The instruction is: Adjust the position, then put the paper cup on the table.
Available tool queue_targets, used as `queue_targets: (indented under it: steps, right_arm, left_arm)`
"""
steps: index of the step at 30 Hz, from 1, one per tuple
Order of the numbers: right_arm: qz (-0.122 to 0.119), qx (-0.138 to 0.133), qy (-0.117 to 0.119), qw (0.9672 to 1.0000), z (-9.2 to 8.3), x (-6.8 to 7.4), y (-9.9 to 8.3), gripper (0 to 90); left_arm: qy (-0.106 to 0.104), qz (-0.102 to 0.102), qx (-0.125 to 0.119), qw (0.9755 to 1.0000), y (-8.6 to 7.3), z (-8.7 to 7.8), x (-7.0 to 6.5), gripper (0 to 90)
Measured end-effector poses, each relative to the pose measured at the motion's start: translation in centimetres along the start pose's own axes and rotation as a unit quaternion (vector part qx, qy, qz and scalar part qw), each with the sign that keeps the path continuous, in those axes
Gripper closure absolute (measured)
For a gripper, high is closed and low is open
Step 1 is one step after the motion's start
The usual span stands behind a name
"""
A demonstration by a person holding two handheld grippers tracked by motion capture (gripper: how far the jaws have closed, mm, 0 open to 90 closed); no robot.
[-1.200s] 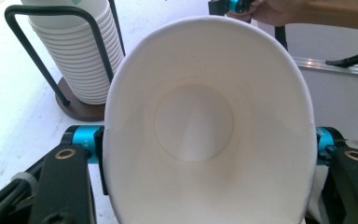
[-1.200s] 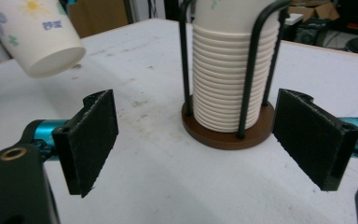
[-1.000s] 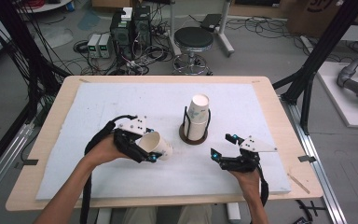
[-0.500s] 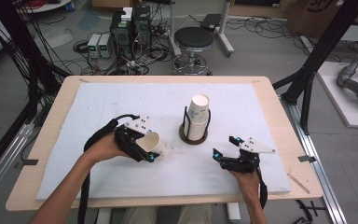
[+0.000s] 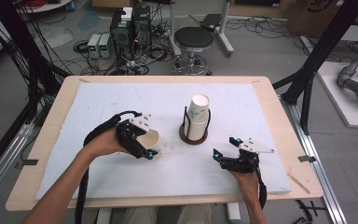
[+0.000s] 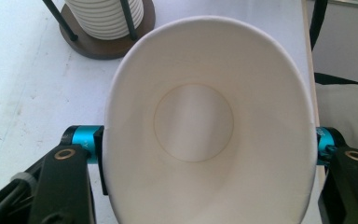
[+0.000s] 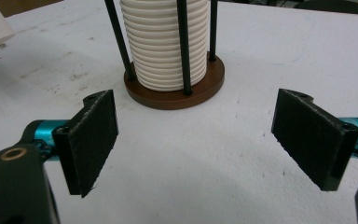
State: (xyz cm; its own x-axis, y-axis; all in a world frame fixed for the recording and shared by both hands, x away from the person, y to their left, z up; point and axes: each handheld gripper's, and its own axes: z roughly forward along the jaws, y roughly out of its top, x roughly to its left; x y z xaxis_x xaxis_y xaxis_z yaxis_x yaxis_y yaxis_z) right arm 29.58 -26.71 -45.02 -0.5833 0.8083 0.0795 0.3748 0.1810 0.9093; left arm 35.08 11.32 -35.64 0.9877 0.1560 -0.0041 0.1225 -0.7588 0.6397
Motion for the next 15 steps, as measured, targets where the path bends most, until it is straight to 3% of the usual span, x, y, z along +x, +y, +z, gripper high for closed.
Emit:
queue_targets:
  steps: [15]
  right_arm:
    - [-0.005, -0.001, 0.001, 1.0, -0.1, 0.1, -0.09, 14.9]
  left_arm:
    - [0.004, -0.002, 0.003, 1.0, -0.03, -0.07, 0.0, 33.1]
